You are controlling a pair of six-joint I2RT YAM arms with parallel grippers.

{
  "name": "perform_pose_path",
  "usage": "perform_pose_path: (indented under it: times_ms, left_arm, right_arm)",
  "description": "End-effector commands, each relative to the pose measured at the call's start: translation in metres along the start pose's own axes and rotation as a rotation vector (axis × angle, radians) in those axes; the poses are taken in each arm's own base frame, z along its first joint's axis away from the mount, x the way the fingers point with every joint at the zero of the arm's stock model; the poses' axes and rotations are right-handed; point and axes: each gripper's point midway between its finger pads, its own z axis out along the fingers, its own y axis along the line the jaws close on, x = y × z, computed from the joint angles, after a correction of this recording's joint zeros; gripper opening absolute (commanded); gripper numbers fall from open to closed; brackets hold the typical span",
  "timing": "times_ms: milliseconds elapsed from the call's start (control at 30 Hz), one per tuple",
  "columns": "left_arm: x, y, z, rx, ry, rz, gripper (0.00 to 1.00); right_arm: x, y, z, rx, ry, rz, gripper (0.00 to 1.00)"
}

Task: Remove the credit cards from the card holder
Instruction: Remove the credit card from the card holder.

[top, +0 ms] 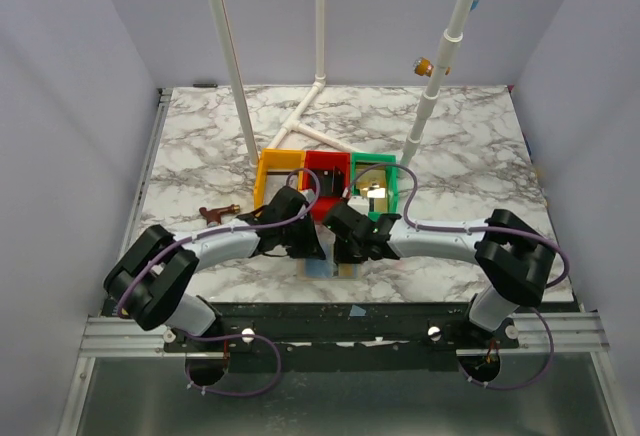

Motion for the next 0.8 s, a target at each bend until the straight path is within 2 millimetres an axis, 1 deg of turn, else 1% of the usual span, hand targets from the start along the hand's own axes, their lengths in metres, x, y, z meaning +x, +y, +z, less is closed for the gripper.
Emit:
perform_pose_path:
  times_ms: [0,300,433,500,633,767]
  left_arm:
    - [-0.006,-0.007,-0.013,0.016,-0.031,0.021,0.00]
    - [-0.011,-0.004,-0.025,-0.009,-0.065,0.025,0.00]
    - [-0.012,-0.002,-0.028,-0.018,-0.071,0.025,0.00]
    - [-0.013,-0.001,-0.029,-0.019,-0.075,0.028,0.00]
    - [-0.014,-0.001,-0.031,-0.019,-0.079,0.028,0.00]
    - [-0.015,-0.003,-0.033,-0.016,-0.082,0.033,0.00]
  right_arm:
    - [0.008,0.004,0.007,-0.037,0.031,0.011,0.01]
    - [-0.001,0.018,-0.008,-0.104,0.007,0.019,0.01]
    - [0.000,0.029,-0.014,-0.170,0.020,0.022,0.01]
    - [0.002,0.032,-0.015,-0.186,0.028,0.027,0.01]
    - [0.002,0.028,-0.012,-0.175,0.026,0.032,0.01]
    - [0.004,0.031,-0.010,-0.197,0.043,0.028,0.01]
